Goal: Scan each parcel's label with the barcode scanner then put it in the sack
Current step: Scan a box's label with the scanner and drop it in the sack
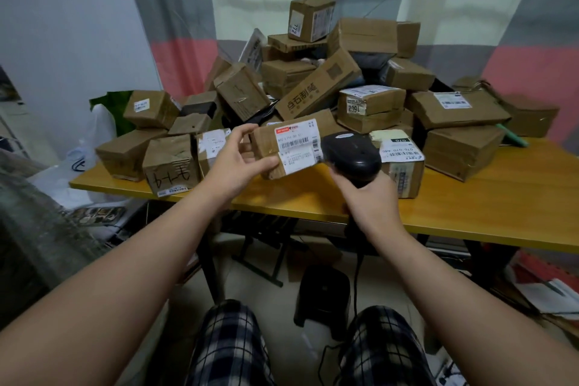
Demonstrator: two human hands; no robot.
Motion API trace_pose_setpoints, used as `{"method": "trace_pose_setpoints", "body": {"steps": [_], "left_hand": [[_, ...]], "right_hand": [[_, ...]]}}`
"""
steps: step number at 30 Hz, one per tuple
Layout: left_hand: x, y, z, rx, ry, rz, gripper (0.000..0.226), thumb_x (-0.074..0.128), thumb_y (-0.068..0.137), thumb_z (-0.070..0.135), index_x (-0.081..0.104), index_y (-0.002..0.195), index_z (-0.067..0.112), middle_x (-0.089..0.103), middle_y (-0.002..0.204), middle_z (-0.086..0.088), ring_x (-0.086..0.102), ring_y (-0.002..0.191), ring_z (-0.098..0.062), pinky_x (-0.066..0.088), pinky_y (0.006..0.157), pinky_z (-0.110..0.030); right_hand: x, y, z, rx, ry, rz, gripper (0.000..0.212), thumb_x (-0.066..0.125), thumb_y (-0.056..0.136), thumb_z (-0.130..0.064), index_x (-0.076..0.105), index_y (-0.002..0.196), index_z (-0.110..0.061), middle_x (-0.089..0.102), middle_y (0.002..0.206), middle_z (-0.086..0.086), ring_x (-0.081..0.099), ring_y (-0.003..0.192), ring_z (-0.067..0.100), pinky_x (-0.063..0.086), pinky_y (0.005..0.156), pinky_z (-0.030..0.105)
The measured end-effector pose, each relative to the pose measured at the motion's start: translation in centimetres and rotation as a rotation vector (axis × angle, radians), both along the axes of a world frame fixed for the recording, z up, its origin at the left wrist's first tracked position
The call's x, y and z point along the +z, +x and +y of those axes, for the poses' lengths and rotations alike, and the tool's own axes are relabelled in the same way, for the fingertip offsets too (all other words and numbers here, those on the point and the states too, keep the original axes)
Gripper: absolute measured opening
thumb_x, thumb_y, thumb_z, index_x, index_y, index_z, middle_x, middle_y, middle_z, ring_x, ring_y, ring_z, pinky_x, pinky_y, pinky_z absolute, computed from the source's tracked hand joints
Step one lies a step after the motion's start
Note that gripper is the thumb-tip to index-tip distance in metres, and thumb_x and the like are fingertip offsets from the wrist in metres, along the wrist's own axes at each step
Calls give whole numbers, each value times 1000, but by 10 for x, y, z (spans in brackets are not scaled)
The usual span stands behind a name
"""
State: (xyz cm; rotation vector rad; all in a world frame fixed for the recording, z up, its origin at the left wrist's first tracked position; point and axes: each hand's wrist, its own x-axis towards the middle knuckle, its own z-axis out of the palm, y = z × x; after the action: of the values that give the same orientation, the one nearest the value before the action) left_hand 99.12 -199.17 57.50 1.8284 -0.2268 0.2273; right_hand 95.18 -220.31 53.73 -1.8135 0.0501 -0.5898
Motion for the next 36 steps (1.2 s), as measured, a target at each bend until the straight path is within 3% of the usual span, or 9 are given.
{"method": "trace_pose_setpoints", "body": {"steps": [3,6,12,20,25,28,32,36], "left_hand": [[4,7,1,23,50,-64,67,73,81,3,40,137,19,54,115,3,64,84,2,51,67,-10],[3,17,1,16,76,-68,71,74,81,6,38,139,23,51,126,-1,65,96,-4,55,77,-17],[1,23,-1,42,73,-70,72,74,82,9,36,141,26,47,135,-5,62,110,-17,55,91,-37],[-2,26,1,48,-5,-84,71,71,83,3,36,141,25,48,138,-8,65,105,-14,56,88,-30],[0,20,2,63,-69,-176,71,70,84,2,35,141,24,49,133,-1,65,101,-5,56,86,-27],[0,12,10,79,-136,-266,70,70,83,-2,36,138,26,49,134,-4,63,110,-11,55,91,-31],[-5,-4,32,144,-153,-369,70,69,81,-6,35,133,25,46,136,-8,58,114,-1,49,89,-16],[-22,-20,74,274,-98,-467,72,74,78,0,34,134,24,47,136,-9,54,123,-22,48,100,-32]], "right_hand": [[5,-5,3,85,-111,-7,23,76,79,-37,70,91,-19,61,65,-12,66,75,19,47,70,26],[9,-10,9,114,-158,-26,22,75,79,-35,70,94,-19,60,66,-14,67,76,19,50,70,27],[8,-15,9,123,-99,14,14,72,83,-33,66,79,-21,61,60,-8,65,68,20,49,66,27],[10,-19,5,135,-118,4,16,71,83,-33,63,71,-25,61,60,-7,66,69,21,55,69,34],[9,-20,10,154,-29,-10,13,73,79,-29,69,87,-19,63,65,-7,66,72,17,48,66,26],[11,-19,19,205,6,-38,17,75,77,-24,70,92,-17,64,68,-7,64,72,14,48,67,26],[15,-12,47,326,31,-101,26,77,75,-16,63,90,-32,65,79,-14,62,78,-7,46,68,9],[6,5,98,467,14,-60,21,78,75,-16,65,88,-25,65,74,-12,62,70,-4,46,65,11]]}}
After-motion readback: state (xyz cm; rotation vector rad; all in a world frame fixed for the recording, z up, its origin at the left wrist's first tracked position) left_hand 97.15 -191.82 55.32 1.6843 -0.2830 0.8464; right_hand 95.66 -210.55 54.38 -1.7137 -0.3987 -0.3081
